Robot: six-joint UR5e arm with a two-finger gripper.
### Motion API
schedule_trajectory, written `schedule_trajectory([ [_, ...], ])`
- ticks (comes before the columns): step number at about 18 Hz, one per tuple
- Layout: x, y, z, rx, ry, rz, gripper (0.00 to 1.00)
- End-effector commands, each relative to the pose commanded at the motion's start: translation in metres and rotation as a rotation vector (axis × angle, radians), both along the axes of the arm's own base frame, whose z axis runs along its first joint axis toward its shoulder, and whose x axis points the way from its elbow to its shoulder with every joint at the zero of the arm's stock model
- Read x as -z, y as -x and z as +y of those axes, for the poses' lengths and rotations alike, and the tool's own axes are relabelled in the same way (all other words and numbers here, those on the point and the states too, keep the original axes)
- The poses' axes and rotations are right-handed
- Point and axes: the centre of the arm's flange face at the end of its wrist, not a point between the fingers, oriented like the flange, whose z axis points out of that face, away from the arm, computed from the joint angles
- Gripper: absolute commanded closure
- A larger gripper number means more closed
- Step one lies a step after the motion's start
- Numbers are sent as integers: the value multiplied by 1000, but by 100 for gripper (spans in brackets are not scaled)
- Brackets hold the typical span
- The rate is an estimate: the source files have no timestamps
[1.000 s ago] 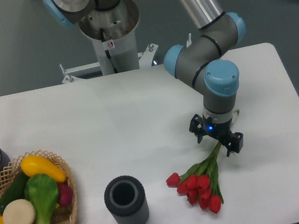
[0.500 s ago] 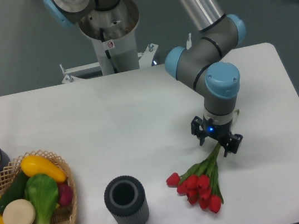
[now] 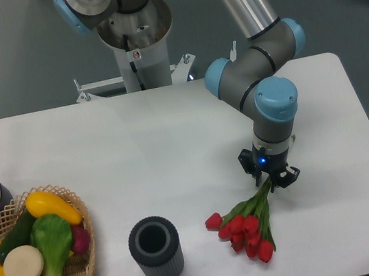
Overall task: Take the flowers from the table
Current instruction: 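Close the gripper around the tulip stems, then lift the gripped red tulips up off the table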
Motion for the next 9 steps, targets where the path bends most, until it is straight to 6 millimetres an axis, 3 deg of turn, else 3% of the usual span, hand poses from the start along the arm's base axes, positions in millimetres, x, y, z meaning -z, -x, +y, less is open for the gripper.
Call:
schedule_trajectory([
  [4,-7,2,-3,-11,-10,6,86],
  [7,-13,7,-3,-14,-17,18,86],
  [9,-35,14,-2,-20,-46,49,86],
])
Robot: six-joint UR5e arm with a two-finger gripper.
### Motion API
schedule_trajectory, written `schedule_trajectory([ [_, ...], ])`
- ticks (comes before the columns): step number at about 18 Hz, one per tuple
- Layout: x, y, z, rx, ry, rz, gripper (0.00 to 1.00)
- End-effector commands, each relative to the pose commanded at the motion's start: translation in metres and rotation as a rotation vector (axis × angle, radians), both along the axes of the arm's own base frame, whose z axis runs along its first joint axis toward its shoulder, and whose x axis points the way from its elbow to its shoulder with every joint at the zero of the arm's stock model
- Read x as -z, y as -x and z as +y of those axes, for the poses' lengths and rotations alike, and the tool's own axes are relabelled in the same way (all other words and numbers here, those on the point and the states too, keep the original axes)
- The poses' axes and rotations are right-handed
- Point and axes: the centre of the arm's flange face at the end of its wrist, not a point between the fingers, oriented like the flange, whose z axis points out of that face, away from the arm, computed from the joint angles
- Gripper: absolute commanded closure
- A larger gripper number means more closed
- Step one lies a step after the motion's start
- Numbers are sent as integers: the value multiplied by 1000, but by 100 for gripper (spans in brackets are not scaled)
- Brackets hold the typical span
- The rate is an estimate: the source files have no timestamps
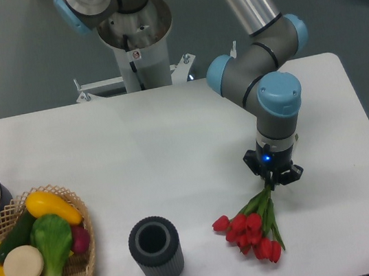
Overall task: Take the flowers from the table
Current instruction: 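Lift the gripped red tulips up off the table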
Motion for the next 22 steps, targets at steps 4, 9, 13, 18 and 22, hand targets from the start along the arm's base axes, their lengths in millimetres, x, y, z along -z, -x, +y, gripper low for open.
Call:
schedule_trajectory([
  [4,-76,5,2,-1,-296,-27,85],
  [9,-136,3,13,58,-514,-43,85],
  [13,-157,-3,23,103,-631,-82,85],
  [18,-170,2,18,122,-720,-112,85],
  [22,-180,5,10,98,-785,-156,85],
])
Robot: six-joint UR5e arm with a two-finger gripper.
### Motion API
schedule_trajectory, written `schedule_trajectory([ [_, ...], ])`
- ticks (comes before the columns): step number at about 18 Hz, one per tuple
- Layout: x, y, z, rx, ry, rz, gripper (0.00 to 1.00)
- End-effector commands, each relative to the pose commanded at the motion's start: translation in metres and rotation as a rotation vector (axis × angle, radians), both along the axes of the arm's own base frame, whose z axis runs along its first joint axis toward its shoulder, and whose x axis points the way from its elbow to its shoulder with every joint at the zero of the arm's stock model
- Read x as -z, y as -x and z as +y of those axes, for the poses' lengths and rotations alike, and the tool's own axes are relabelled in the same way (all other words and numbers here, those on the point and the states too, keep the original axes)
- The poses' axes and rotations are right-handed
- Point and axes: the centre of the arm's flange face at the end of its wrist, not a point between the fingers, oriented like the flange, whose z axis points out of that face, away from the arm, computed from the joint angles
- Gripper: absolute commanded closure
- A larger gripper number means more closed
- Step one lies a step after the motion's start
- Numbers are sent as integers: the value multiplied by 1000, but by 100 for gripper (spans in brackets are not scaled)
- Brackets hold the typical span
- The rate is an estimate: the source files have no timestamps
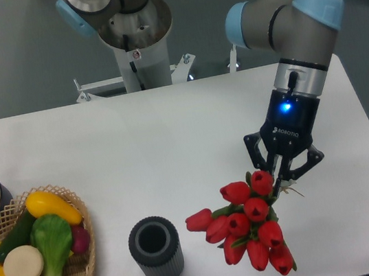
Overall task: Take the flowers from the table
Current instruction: 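Lift the gripped red tulips up off the table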
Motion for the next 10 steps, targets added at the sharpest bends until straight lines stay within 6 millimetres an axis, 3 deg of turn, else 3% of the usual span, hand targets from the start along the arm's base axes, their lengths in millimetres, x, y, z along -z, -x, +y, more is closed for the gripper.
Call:
schedule_trajectory([
  [10,-6,6,-11,-16,-17,-2,86],
])
